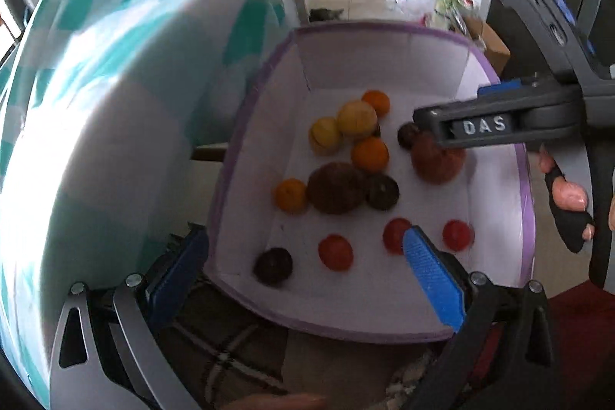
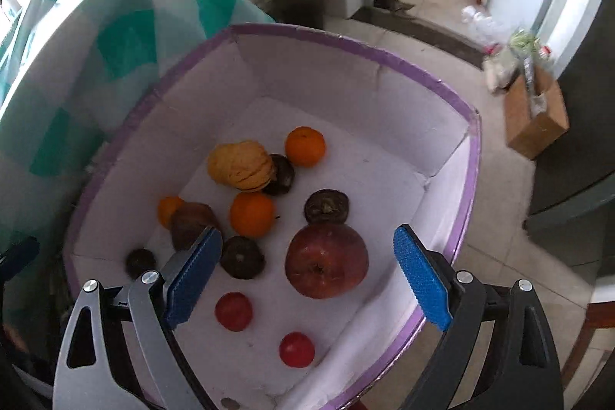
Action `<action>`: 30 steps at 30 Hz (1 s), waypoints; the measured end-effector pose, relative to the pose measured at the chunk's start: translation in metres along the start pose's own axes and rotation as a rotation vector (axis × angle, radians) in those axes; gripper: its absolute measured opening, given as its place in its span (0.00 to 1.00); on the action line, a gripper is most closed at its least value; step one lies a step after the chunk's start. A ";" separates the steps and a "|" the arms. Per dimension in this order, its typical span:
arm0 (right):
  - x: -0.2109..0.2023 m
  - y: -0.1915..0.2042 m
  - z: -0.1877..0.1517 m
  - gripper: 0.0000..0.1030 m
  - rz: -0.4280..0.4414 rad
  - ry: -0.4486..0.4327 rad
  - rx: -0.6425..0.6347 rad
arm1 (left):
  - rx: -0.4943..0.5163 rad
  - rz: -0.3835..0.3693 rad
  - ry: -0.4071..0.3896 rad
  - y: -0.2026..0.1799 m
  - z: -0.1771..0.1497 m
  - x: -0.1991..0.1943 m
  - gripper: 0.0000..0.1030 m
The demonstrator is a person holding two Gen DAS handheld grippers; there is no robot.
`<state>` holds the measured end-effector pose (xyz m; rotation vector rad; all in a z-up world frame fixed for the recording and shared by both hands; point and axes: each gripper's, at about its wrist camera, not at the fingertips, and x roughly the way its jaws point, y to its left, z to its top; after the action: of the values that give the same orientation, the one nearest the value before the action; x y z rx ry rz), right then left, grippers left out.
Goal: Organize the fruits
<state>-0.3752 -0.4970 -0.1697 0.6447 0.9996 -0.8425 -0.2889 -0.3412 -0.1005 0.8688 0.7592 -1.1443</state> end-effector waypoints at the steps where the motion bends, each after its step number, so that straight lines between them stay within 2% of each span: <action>1: 0.001 0.000 -0.001 0.85 -0.003 -0.003 0.007 | 0.006 -0.002 0.006 -0.001 -0.002 0.004 0.99; 8: 0.007 0.003 -0.003 0.85 0.003 -0.011 0.028 | 0.008 -0.018 0.031 -0.008 -0.009 0.017 0.99; 30: 0.023 0.010 -0.010 0.85 0.017 0.041 0.022 | 0.010 -0.033 0.047 -0.014 -0.013 0.027 0.99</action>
<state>-0.3649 -0.4912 -0.1936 0.6906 1.0216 -0.8295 -0.2962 -0.3437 -0.1324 0.8971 0.8095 -1.1607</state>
